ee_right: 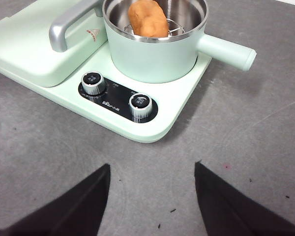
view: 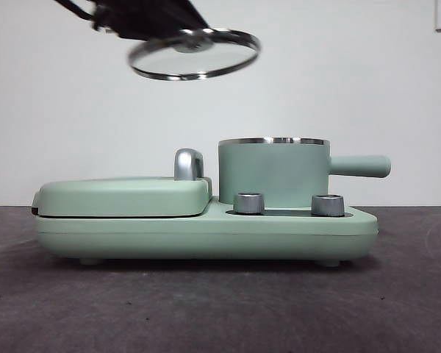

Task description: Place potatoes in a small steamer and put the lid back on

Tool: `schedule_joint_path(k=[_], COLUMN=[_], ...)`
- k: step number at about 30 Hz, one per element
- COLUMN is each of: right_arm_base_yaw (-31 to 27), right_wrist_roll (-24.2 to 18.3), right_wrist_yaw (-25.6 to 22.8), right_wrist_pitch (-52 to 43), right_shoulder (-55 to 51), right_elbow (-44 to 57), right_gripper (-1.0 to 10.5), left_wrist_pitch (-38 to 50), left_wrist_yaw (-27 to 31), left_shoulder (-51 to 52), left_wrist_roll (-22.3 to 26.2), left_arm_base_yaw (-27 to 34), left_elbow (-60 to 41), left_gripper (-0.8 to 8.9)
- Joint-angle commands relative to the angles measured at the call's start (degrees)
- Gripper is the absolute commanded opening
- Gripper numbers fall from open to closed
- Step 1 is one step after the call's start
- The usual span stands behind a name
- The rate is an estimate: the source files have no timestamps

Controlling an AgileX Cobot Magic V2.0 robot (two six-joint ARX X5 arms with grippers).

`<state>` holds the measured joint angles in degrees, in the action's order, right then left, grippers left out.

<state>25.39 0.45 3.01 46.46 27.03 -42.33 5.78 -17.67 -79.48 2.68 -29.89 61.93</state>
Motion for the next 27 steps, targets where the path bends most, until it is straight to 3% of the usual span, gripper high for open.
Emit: schedule_joint_path(k=[1,9,15,27], right_arm_base_yaw=[0.24,0.24,0.24,0.24], right_wrist_roll=[0.70,0.72,0.72,0.90], right_wrist_yaw=[-0.07,-0.09,-0.09,-0.09], right_wrist_pitch=[0.02,1.11,1.86,2.19], right_shoulder=[0.13,0.13,0.13,0.13], right_elbow=[-0.28,-0.28,-0.28,-0.28], right_gripper=[2.6,2.6,2.6,2.6], left_wrist_pitch=[1.90,2.36,3.23,6.75], left_wrist_yaw=[0.15,0.15,0.15,0.13], left_shoulder=[-4.66,-16.52,-23.56,-29.88], left_wrist_roll=[1.53,5.62,5.70,5.70], left_arm_base_yaw=[-1.16,-3.13,-3.93,-4.24], left_elbow=[5.07,15.76,21.64,23.30], left_gripper=[0.10,0.10,0.10,0.09])
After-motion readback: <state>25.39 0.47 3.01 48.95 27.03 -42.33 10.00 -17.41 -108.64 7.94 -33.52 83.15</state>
